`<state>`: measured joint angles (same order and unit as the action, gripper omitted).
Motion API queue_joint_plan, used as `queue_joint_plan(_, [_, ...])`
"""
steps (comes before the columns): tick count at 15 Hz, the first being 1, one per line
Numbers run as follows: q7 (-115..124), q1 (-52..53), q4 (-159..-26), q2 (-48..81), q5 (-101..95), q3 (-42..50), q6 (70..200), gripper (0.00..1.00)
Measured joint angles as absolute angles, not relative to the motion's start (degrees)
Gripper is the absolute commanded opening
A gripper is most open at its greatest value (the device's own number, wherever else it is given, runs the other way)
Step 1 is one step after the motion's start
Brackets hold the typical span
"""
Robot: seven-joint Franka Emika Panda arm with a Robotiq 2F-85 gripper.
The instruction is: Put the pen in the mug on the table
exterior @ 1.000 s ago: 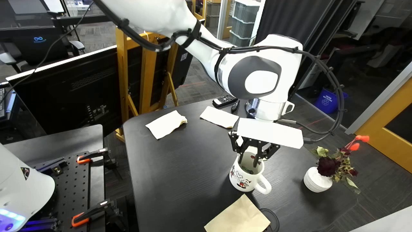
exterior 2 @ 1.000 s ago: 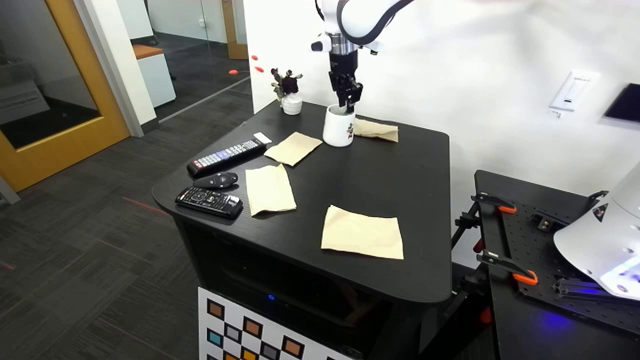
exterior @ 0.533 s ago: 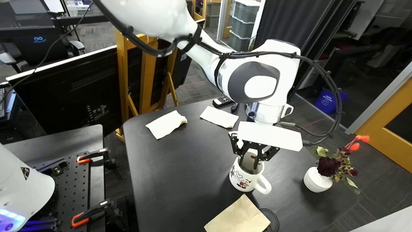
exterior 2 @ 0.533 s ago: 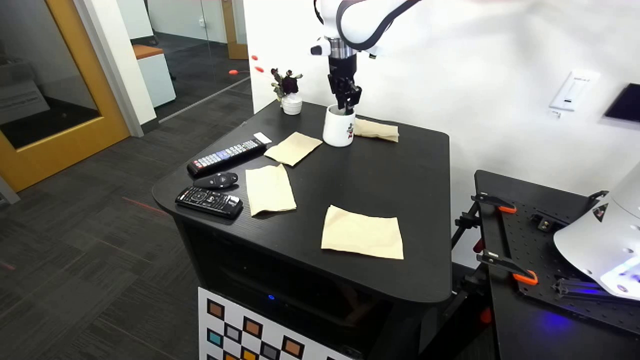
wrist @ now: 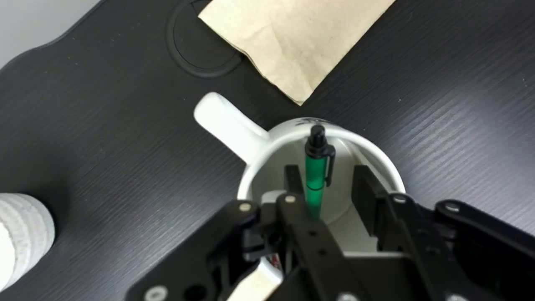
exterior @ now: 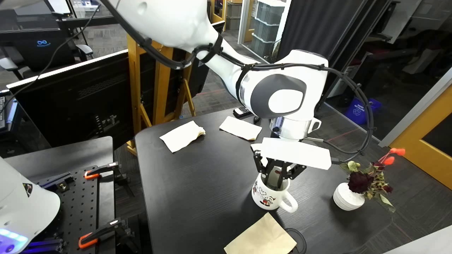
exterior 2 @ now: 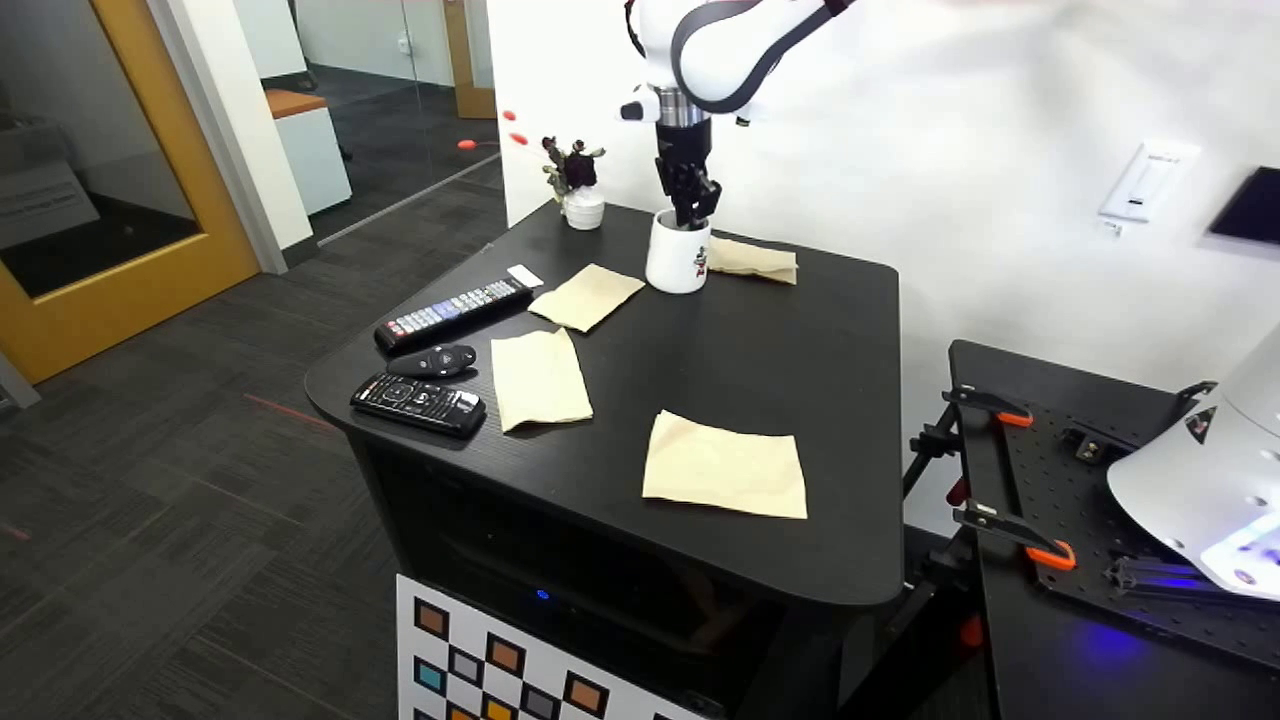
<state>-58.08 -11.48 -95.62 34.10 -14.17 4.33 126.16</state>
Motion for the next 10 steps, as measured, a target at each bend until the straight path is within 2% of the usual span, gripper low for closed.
queue_joint_plan(2, [-57.96,-11.48,-95.42,34.38,-14.73,4.38,126.16,0.35])
queue_joint_plan(3, [-57.9,-11.48,-95.32,34.5,-14.99,4.41,126.16,0.11])
queue_joint_plan(4, [-57.81,-11.48,-95.2,34.58,-15.24,4.45,126.16,0.1])
queue_joint_plan(6, [-57.11,-11.47,-95.08,34.67,-15.72,4.48,126.16,0.0])
queue_joint_plan(10, [-56.88,-11.43,-94.72,34.74,-16.28,4.48,126.17,0.04])
